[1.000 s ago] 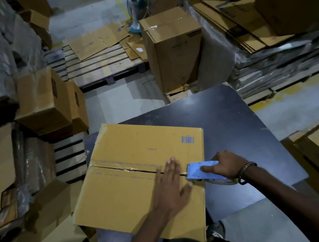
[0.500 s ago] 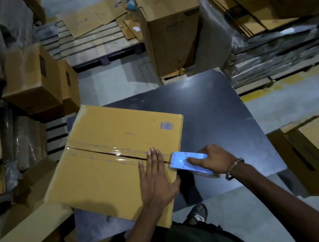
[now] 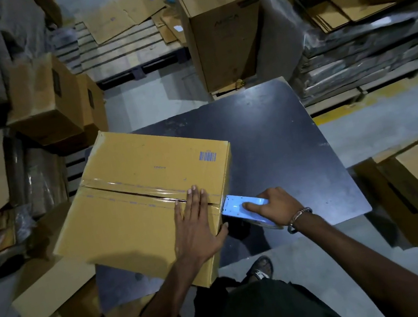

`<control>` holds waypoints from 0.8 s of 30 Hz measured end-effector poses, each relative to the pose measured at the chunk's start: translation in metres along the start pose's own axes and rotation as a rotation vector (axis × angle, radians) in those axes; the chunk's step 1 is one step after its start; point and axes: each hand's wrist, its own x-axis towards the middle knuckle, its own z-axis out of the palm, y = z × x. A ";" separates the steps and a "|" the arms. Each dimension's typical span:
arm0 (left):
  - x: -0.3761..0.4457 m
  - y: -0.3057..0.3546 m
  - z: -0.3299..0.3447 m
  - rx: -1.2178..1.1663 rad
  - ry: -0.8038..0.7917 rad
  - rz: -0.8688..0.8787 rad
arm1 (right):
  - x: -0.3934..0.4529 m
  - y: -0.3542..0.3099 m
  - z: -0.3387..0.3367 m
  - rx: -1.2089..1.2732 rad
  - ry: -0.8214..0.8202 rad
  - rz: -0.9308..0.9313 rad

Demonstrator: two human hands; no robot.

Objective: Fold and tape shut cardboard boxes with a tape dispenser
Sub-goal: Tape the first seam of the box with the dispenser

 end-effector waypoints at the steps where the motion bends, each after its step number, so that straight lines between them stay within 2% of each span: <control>1: -0.001 0.001 0.001 0.000 0.002 0.015 | 0.002 -0.001 -0.001 0.020 -0.013 0.017; 4: -0.002 0.004 0.001 0.003 0.003 -0.007 | 0.009 -0.009 -0.007 0.163 -0.073 0.102; 8: -0.003 0.006 0.000 -0.018 0.020 -0.028 | 0.013 -0.005 -0.011 0.477 -0.190 0.287; 11: -0.002 0.006 0.000 -0.009 0.021 -0.027 | 0.011 0.014 -0.014 0.503 -0.069 0.292; 13: -0.002 0.005 -0.001 -0.008 0.012 -0.028 | 0.011 0.032 -0.020 0.405 0.100 0.279; 18: -0.003 0.006 0.001 -0.034 0.025 -0.032 | 0.018 0.065 -0.016 -0.128 0.465 0.195; 24: -0.004 0.014 0.004 0.012 -0.002 -0.064 | 0.025 0.073 0.000 -0.349 0.377 0.213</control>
